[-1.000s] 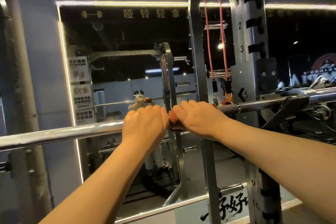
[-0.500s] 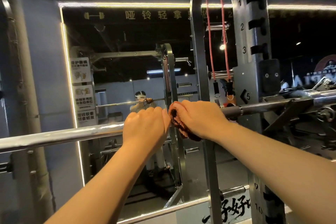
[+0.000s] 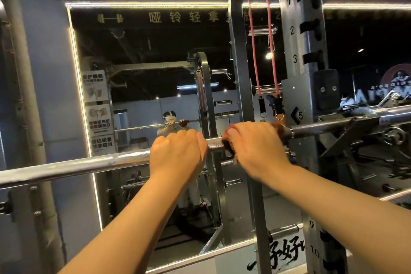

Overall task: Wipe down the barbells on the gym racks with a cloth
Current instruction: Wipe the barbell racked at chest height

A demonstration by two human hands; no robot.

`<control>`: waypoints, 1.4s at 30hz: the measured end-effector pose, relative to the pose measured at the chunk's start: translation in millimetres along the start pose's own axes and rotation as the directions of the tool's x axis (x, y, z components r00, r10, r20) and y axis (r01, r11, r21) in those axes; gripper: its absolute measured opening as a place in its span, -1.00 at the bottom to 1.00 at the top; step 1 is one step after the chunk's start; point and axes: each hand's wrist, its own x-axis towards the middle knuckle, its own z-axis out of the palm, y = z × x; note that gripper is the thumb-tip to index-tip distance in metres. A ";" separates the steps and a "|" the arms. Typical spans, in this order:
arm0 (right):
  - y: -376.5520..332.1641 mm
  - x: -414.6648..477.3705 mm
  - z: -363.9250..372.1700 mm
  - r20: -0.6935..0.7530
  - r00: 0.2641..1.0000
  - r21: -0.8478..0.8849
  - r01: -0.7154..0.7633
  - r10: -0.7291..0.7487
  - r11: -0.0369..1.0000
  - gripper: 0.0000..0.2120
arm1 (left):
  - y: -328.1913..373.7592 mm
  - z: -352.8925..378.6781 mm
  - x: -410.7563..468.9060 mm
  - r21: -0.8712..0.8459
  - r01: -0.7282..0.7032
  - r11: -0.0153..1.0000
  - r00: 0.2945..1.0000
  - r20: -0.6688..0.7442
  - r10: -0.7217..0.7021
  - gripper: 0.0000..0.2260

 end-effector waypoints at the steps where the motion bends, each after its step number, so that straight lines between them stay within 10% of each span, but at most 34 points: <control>1: -11.2 2.1 3.8 0.016 0.997 0.007 0.071 -0.071 0.997 -0.69 | 0.4 -1.0 -0.5 -0.002 0.001 1.000 1.000 -0.005 -0.002 -0.74; 8: 15.0 8.6 -5.7 0.177 0.953 0.085 0.233 -0.244 0.969 -0.71 | -5.7 -0.7 -2.5 -0.018 -0.024 1.000 1.000 0.004 0.024 -0.77; 13: 48.3 3.8 -8.7 -0.012 0.998 -0.003 -0.067 0.067 0.998 -0.36 | -5.3 1.8 -0.6 -0.019 -0.041 0.999 0.999 0.007 0.042 -0.78; 16: 21.2 12.0 -5.2 0.023 0.986 -0.125 -0.161 0.165 0.979 -0.49 | -4.0 2.6 0.0 -0.010 -0.040 0.999 0.999 0.001 0.040 -0.77; 24: 19.6 2.8 -10.9 0.138 0.983 0.135 0.102 -0.121 0.986 -0.67 | -3.7 -2.1 -3.3 -0.007 -0.049 0.999 0.999 -0.019 0.049 -0.77; 33: 51.7 -6.3 -4.9 -0.087 0.959 -0.025 -0.274 0.271 0.961 -0.41 | -0.8 -1.9 -1.7 -0.003 -0.011 1.000 1.000 0.010 0.011 -0.77; 42: 50.3 -14.6 -10.7 0.118 0.980 0.112 0.147 -0.160 0.983 -0.66 | 12.1 -21.3 6.9 0.023 0.067 0.997 0.977 0.203 -0.071 -0.73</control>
